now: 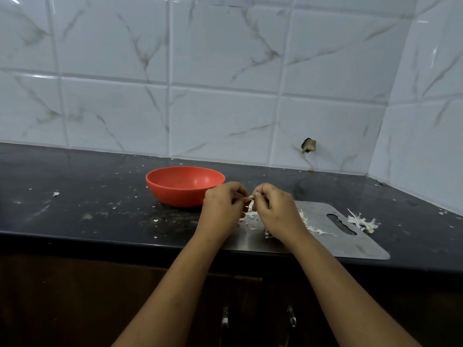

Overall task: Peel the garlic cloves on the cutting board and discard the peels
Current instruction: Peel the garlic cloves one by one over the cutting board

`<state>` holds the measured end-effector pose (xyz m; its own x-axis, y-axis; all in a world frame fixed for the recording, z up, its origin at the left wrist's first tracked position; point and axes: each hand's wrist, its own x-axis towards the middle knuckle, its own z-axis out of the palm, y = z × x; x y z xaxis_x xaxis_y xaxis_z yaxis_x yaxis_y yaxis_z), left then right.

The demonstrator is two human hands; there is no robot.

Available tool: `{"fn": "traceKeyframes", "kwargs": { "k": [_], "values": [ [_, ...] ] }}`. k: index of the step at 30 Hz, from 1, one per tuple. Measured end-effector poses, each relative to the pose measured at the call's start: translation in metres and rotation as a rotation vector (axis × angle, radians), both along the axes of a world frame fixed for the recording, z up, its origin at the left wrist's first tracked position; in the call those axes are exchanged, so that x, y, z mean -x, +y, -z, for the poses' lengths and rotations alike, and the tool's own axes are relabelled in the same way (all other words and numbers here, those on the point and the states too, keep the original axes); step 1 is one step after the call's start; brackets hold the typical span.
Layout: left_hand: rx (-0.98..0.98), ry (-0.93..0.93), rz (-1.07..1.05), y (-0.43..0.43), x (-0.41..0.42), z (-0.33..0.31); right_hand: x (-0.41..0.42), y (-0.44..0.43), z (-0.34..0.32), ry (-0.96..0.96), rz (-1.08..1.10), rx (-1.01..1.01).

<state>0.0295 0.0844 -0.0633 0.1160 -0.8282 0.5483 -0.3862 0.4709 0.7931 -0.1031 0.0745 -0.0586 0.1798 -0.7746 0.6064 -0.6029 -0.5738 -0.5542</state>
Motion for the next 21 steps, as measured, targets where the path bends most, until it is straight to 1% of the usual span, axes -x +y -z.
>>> {"fn": "traceKeyframes", "kwargs": {
  "k": [4, 6, 9, 13, 17, 21],
  "values": [
    [-0.061, 0.262, 0.122, 0.0048, -0.0016, -0.0032, -0.0003, 0.0017, -0.0013, -0.08, -0.041, -0.047],
    [-0.091, 0.332, 0.161, 0.0045, -0.0025, -0.0029, -0.0004, 0.0014, -0.0014, -0.113, -0.045, -0.058],
    [-0.119, 0.38, 0.163, 0.0026, -0.0033, -0.0028, 0.0007, 0.0003, -0.001, -0.147, -0.019, -0.065],
    [-0.128, 0.396, 0.14, 0.0009, -0.0057, -0.0026, 0.0018, -0.0009, 0.0011, -0.14, 0.018, -0.072],
    [-0.143, 0.356, 0.116, 0.0004, -0.0051, -0.0017, 0.0029, 0.0001, 0.0016, -0.1, 0.031, -0.081],
    [-0.121, 0.291, 0.102, -0.001, -0.0055, -0.0007, 0.0032, -0.0007, 0.0013, -0.143, -0.028, -0.074]
  ]
}}
